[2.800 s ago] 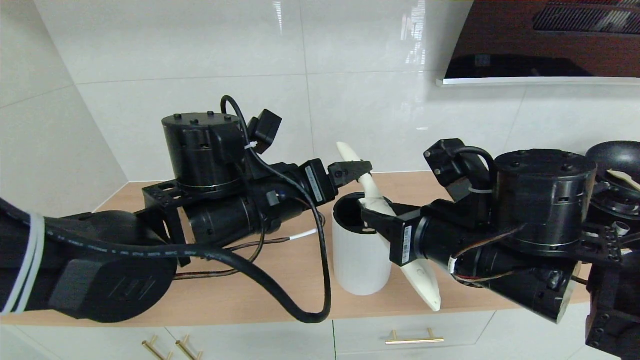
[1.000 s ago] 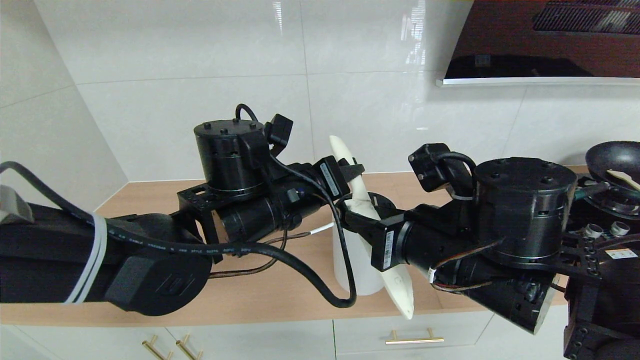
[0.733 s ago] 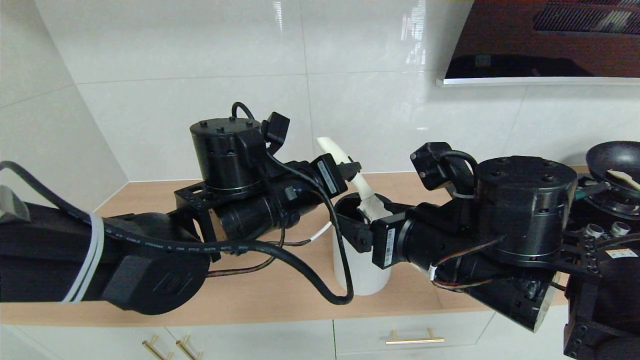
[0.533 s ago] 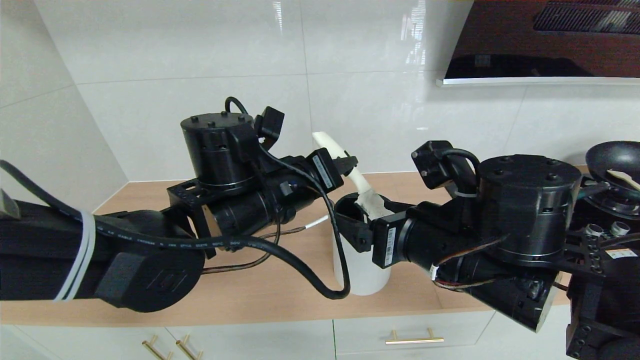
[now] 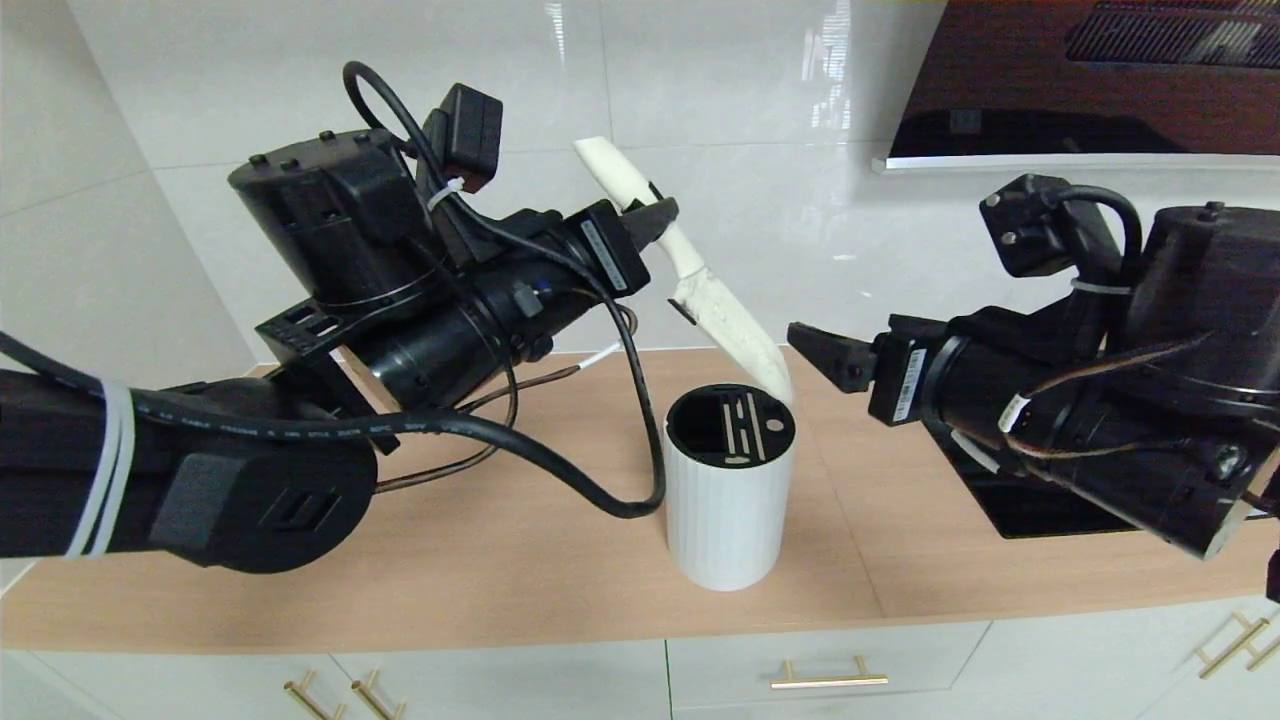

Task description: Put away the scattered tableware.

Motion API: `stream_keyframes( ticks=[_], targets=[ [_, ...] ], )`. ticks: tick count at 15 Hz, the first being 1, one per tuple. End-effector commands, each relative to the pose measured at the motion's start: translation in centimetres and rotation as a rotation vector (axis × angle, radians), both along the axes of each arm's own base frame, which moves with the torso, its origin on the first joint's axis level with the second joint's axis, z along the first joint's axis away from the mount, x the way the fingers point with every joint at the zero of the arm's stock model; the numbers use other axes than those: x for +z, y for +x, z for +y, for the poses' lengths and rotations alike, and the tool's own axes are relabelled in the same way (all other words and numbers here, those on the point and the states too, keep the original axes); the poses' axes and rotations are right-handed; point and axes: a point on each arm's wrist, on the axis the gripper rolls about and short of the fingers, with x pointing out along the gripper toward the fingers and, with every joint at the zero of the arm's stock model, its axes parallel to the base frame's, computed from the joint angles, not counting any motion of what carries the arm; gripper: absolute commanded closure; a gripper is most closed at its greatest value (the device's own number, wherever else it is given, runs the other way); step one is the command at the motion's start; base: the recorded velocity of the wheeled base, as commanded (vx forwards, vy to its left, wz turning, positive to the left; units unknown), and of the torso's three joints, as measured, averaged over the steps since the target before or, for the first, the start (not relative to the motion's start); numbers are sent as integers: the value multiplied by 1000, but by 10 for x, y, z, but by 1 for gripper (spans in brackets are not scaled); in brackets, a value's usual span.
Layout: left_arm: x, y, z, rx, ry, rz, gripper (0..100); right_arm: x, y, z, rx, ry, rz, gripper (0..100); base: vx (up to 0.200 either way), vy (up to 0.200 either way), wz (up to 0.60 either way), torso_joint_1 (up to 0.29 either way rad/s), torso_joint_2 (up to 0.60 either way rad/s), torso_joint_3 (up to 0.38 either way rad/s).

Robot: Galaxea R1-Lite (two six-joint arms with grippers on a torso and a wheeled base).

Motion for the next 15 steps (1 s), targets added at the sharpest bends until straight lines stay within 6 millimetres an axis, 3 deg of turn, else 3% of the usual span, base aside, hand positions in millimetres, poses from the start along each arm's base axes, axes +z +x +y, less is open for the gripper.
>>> stream_keyframes(
  ticks=[1,5,15],
  targets=[
    [-4,-1,2,56,47,-55,100,7,6,-20,-69,-9,-14,0,0,0,0,0,0,0],
    [-18,-4,3,108,185,-193,100,3,10,-19,-76,-23,1,0,0,0,0,0,0,0],
    [-58,7,-5,115,353,-169,100,-2,12,-18,-76,-33,14,0,0,0,0,0,0,0]
  ],
)
